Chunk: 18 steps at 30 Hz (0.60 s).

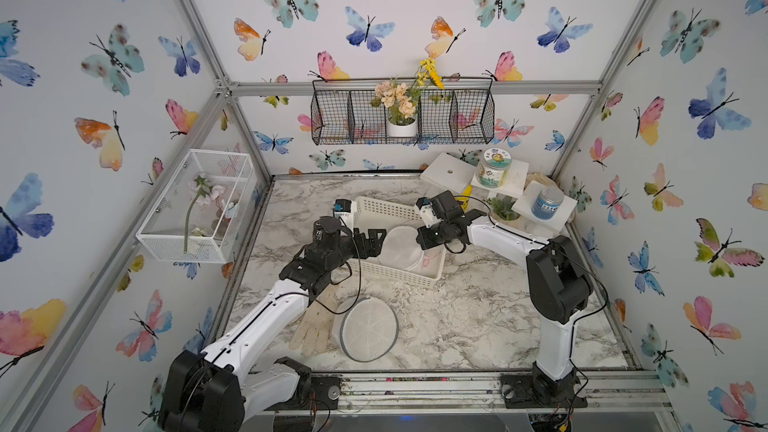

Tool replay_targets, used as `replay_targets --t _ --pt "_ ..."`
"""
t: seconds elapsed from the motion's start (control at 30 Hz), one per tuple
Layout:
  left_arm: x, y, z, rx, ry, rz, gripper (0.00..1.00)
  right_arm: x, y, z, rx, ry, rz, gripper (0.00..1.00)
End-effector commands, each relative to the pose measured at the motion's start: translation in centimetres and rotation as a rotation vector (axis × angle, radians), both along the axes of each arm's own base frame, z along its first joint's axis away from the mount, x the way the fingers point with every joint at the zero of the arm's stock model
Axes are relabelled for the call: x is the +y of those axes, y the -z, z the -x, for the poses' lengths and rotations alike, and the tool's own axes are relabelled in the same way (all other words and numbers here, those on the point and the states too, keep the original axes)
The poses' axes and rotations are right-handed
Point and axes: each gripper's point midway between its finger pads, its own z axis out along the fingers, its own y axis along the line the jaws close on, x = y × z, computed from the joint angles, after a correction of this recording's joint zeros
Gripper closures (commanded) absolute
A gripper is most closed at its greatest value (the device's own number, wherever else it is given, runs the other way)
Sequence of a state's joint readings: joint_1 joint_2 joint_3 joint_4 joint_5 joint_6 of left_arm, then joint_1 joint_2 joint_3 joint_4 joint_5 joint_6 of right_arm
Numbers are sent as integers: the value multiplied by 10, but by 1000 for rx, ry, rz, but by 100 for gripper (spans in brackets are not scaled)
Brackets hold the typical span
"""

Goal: Turn the laundry bag inside out
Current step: Pick up the laundry bag and place it in the bin.

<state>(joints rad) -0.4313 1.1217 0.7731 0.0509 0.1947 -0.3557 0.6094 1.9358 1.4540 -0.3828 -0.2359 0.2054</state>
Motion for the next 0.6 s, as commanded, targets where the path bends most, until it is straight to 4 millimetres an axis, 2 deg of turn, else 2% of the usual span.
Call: replay_targets --t 0.0,0.1,0.2,0.33,0.43,0.57 --pt "-10 -42 11 -197 97 35 8 8 -74 0 -89 4 -115 98" --pt "-26 -62 28 -342 226 -20 10 5 -116 0 -119 52 -166 98" --pt "-44 -79 46 -476 338 -124 8 0 -147 4 -121 87 -195 98" --pt "-64 -91 58 -604 437 -261 5 -9 -176 12 -117 113 -203 98" --pt "-80 -89 64 -692 504 -386 3 -13 -195 19 -123 120 -220 98" --pt "-90 -92 54 -767 470 -527 2 -20 -215 30 -129 119 -237 98"
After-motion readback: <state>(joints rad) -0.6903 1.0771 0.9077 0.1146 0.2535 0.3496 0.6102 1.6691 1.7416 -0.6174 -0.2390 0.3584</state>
